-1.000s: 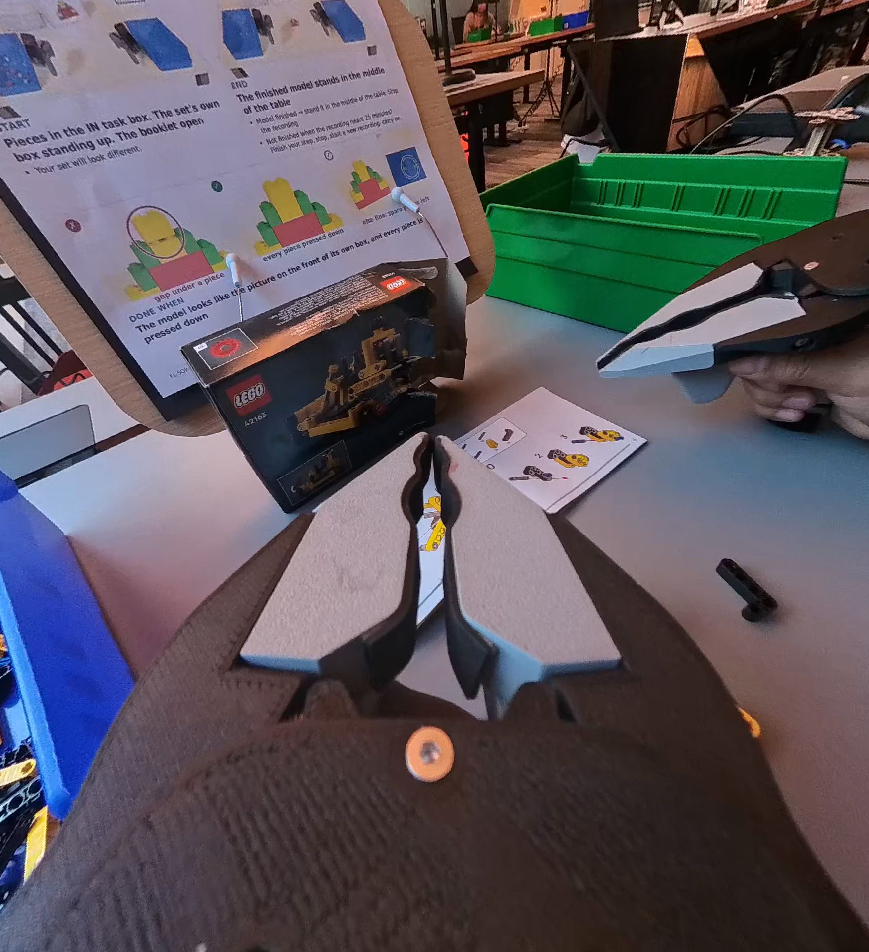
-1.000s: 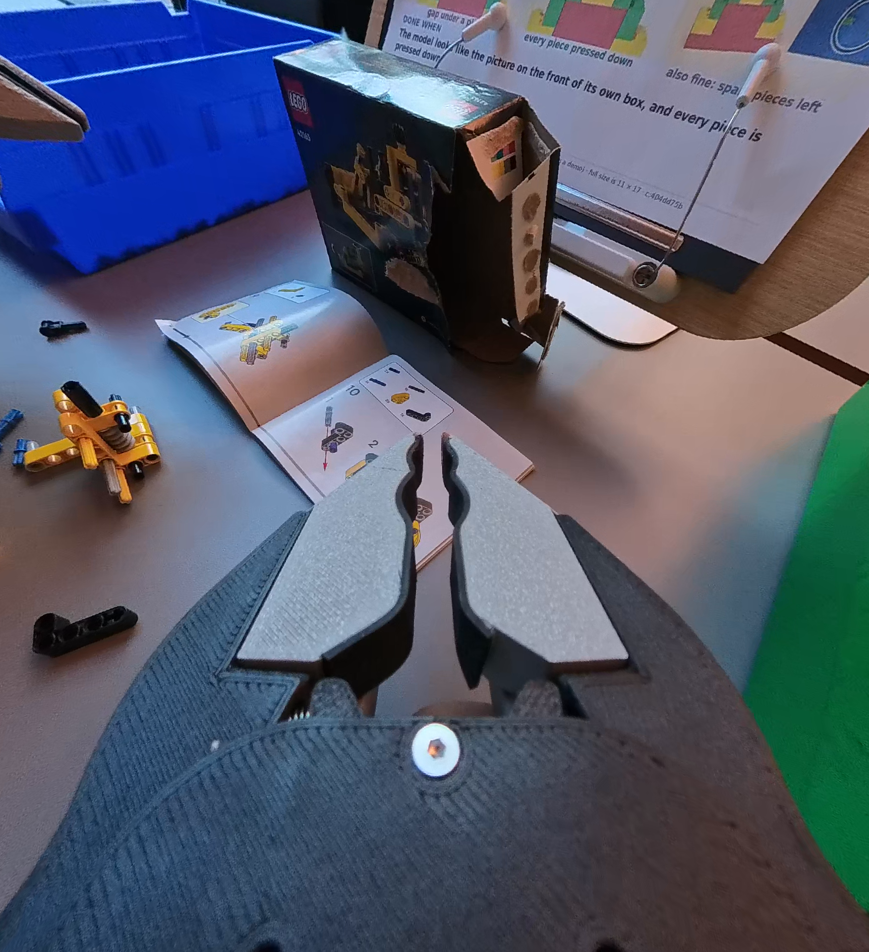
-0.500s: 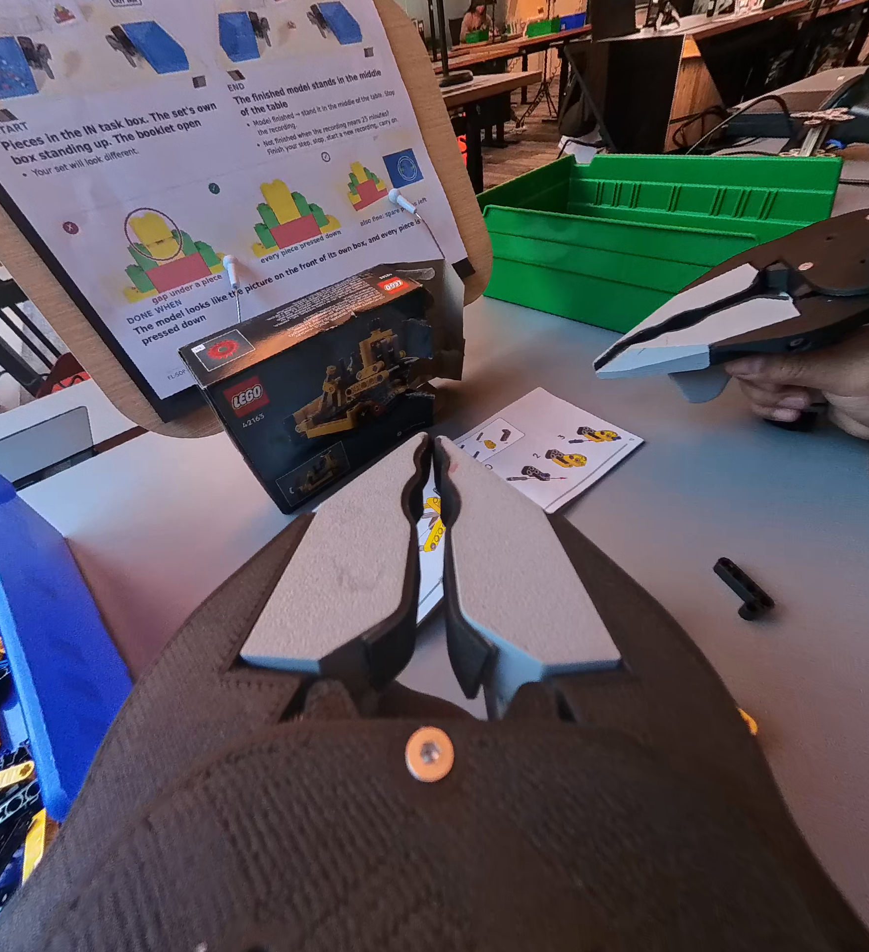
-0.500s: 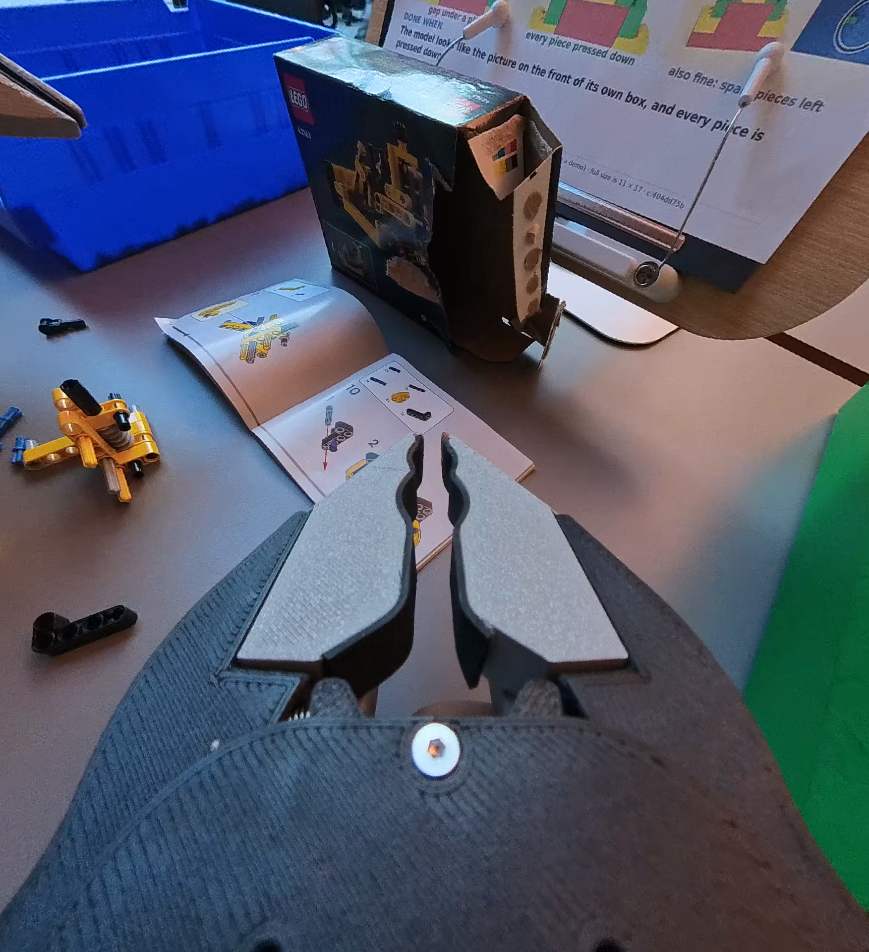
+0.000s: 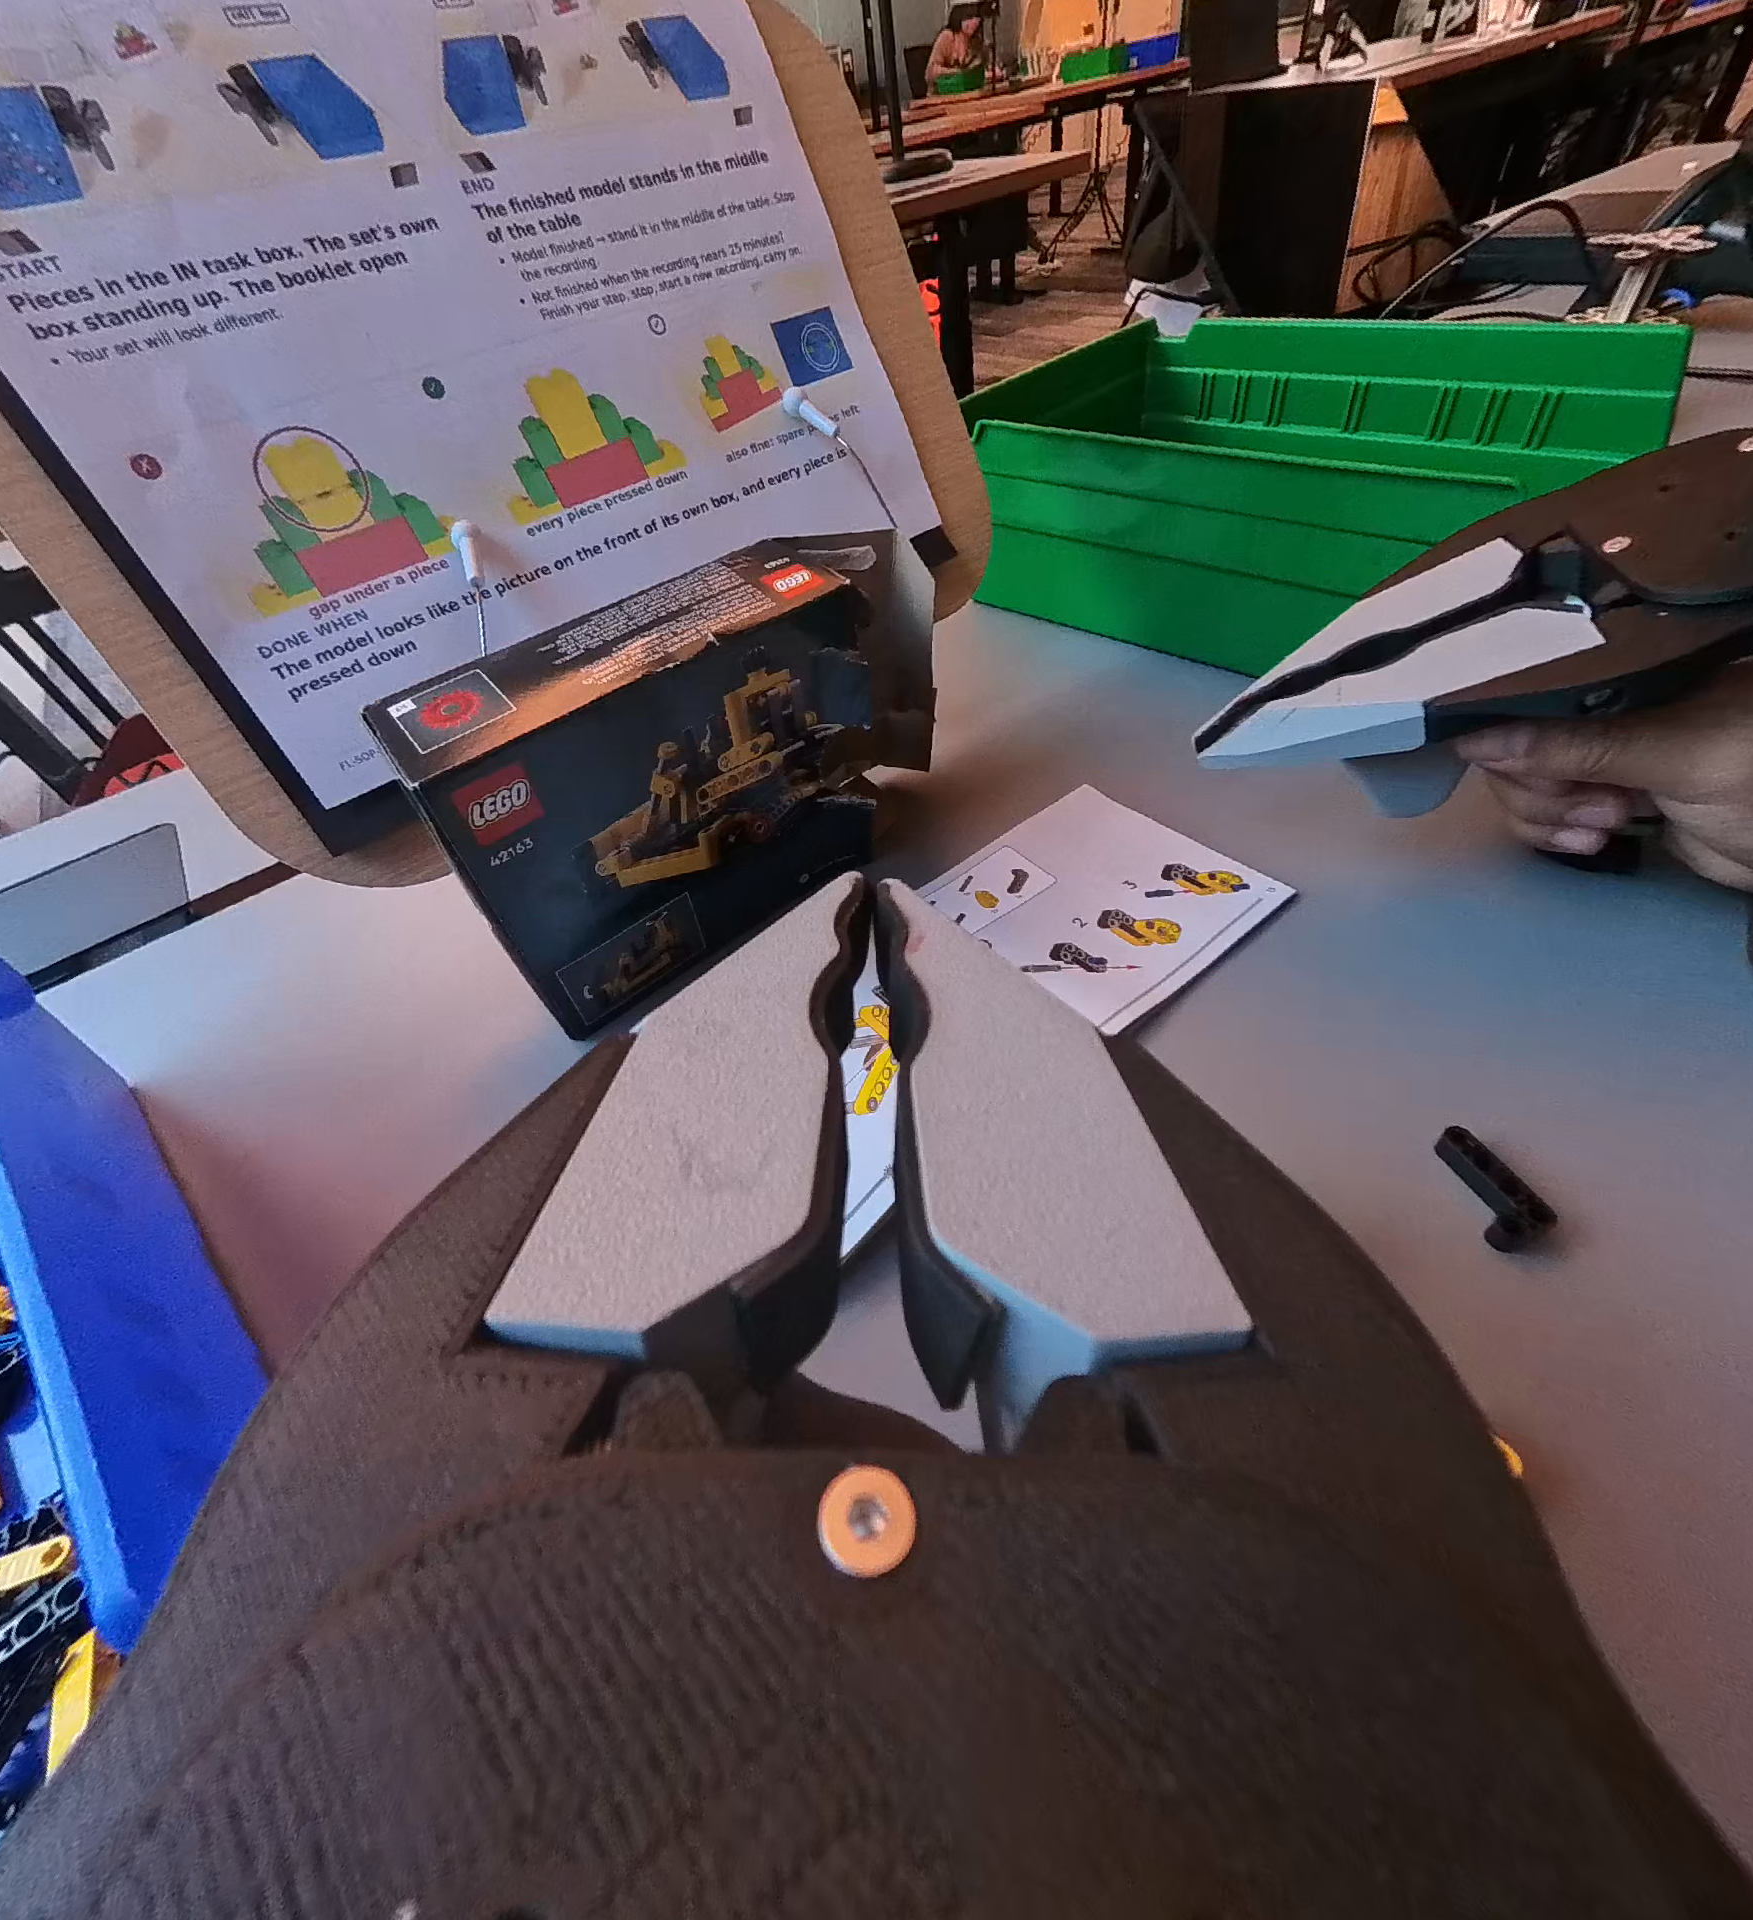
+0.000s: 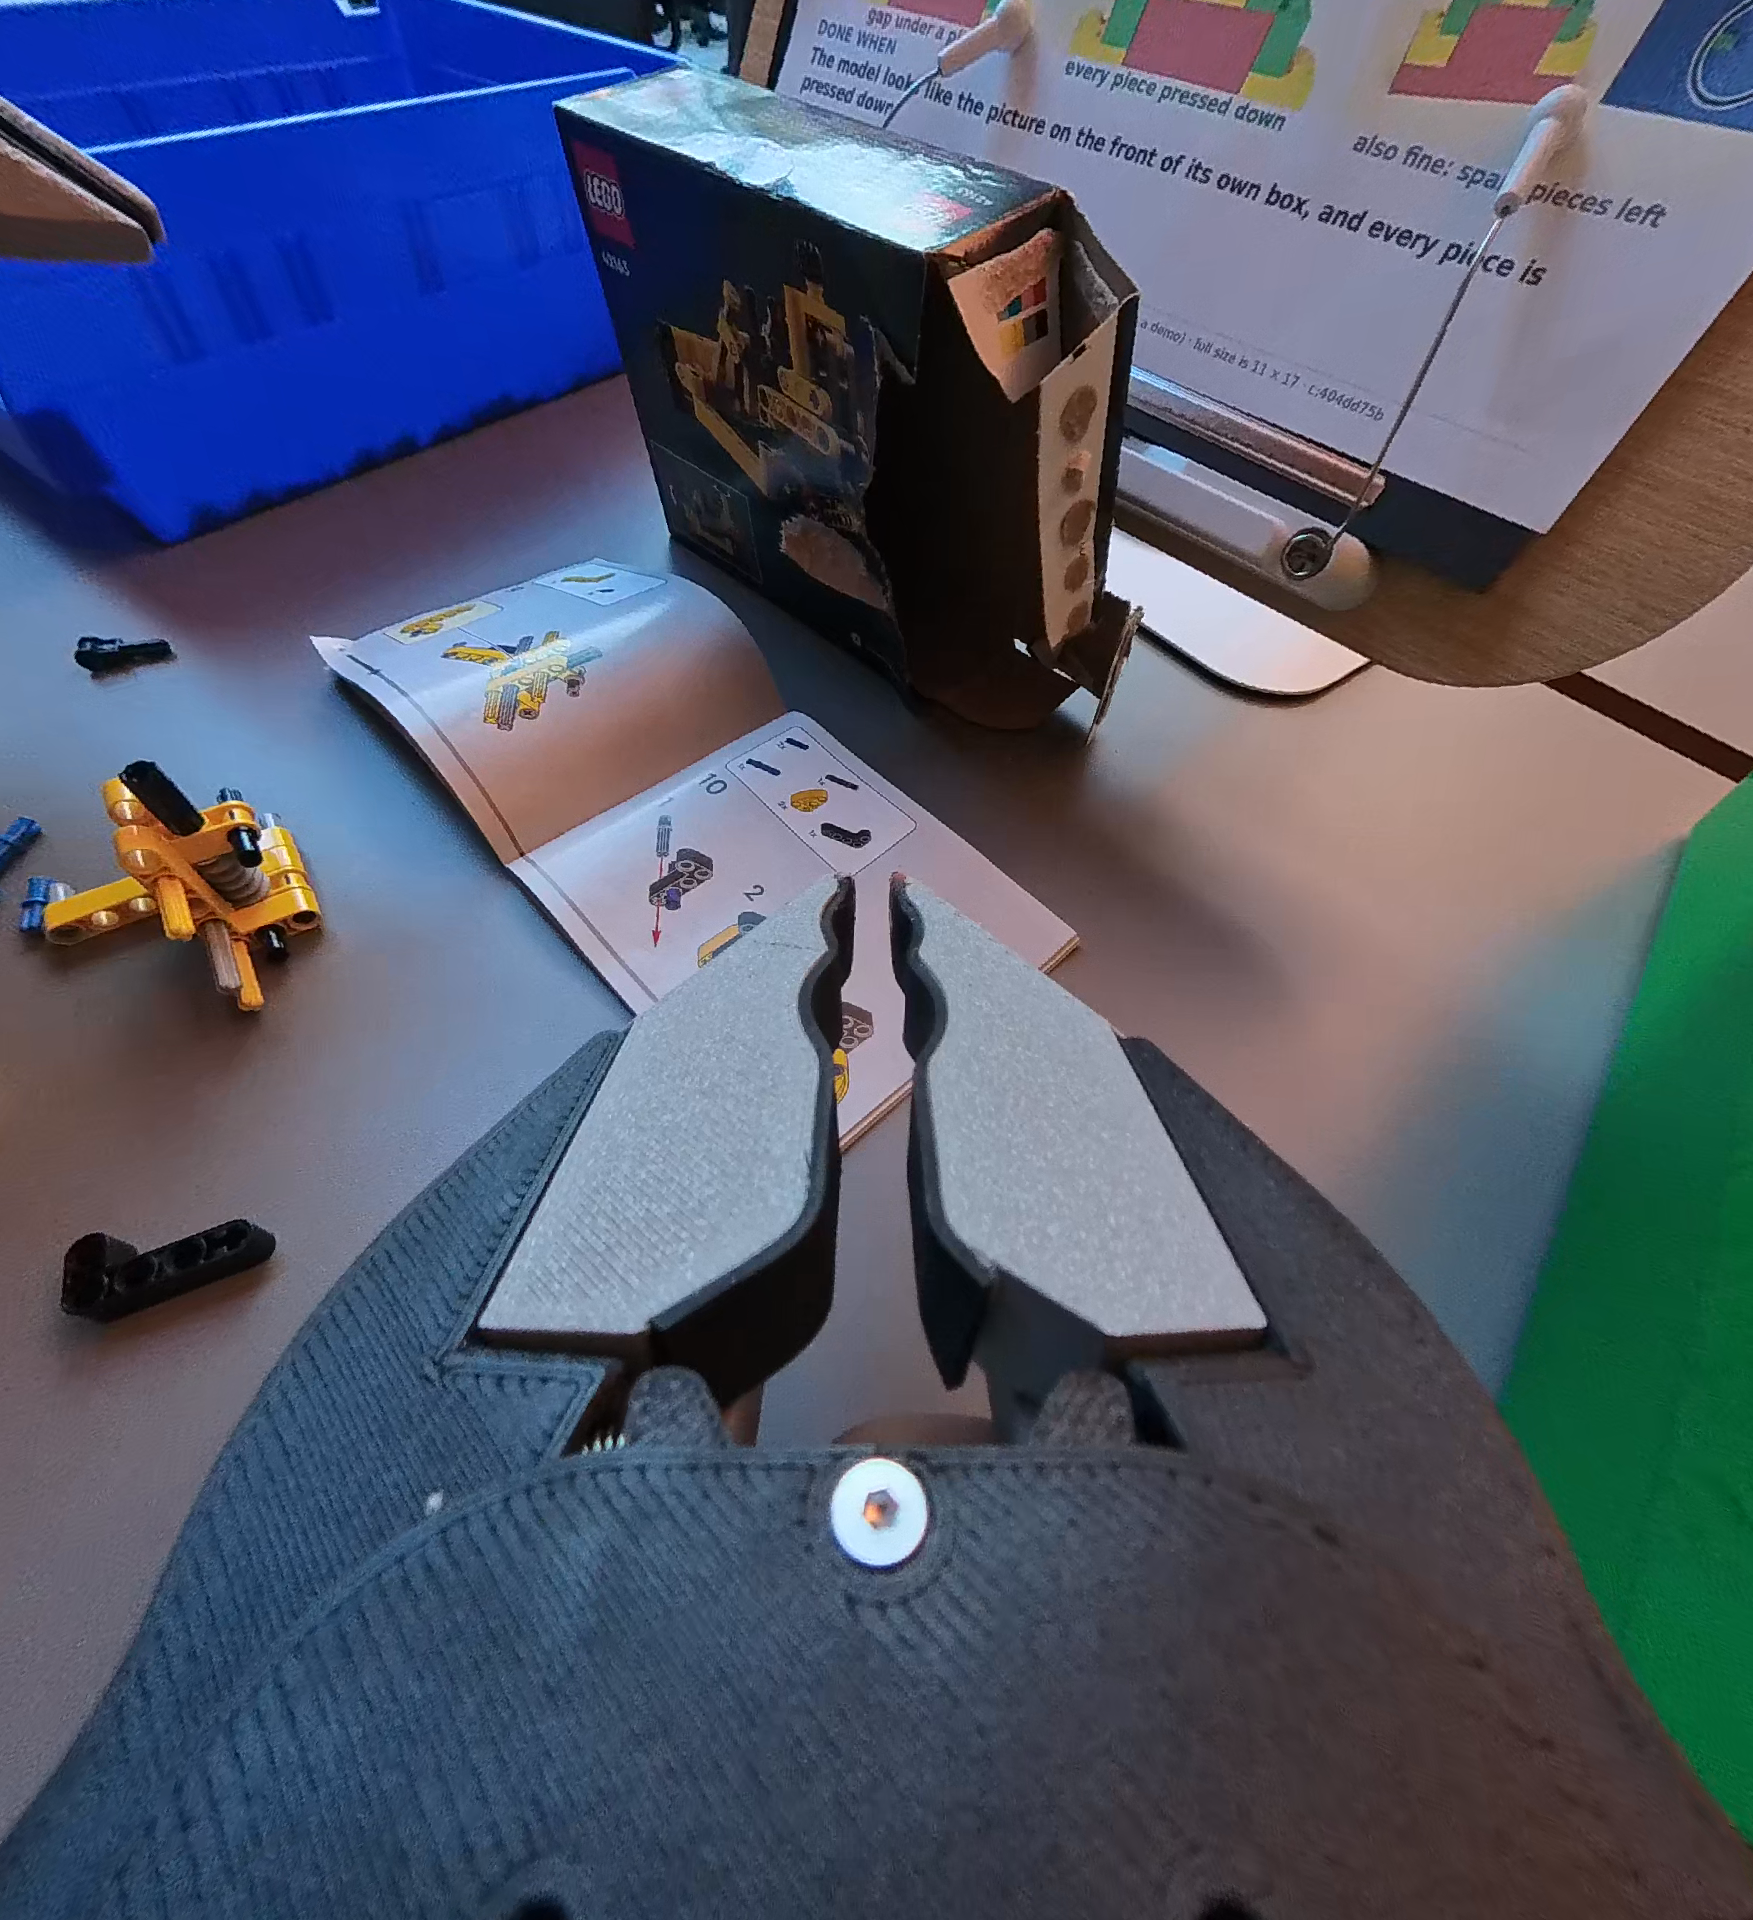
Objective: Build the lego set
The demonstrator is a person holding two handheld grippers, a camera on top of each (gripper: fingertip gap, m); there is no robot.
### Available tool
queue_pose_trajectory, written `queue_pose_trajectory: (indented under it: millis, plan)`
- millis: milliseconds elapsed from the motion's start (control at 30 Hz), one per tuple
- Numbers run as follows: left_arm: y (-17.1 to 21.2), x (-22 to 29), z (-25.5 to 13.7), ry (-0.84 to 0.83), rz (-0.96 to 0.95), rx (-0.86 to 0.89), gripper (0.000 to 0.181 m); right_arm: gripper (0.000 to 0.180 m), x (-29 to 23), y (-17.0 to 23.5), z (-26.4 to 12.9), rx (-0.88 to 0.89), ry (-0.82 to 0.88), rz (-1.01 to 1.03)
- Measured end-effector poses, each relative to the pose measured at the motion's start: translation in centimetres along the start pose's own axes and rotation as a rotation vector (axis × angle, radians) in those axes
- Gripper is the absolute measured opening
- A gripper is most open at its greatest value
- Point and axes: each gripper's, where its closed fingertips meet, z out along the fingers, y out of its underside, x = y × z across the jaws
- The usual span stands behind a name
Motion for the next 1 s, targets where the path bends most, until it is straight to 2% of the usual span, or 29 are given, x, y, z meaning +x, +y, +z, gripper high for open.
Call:
queue_pose_trajectory:
  millis: [367, 567, 800, 1000]
  plan:
    - [-0.1, -0.7, -0.2, -0.033, -0.005, -0.001, 0.000, 0.003, 0.1, 0.0, 0.0, -0.003, 0.006, 0.004]
    - [-1.0, -3.3, -0.9, -0.061, -0.156, 0.034, 0.000, 0.003, -0.1, 0.0, 0.0, -0.003, 0.005, -0.015]
    - [-0.8, -3.2, -0.7, -0.087, -0.132, 0.043, 0.000, 0.000, -0.8, -0.7, -0.7, 0.030, 0.018, -0.087]
    - [-1.3, -3.9, -1.2, -0.096, -0.133, 0.064, 0.000, 0.000, -1.7, -1.5, -1.2, 0.059, -0.015, -0.071]
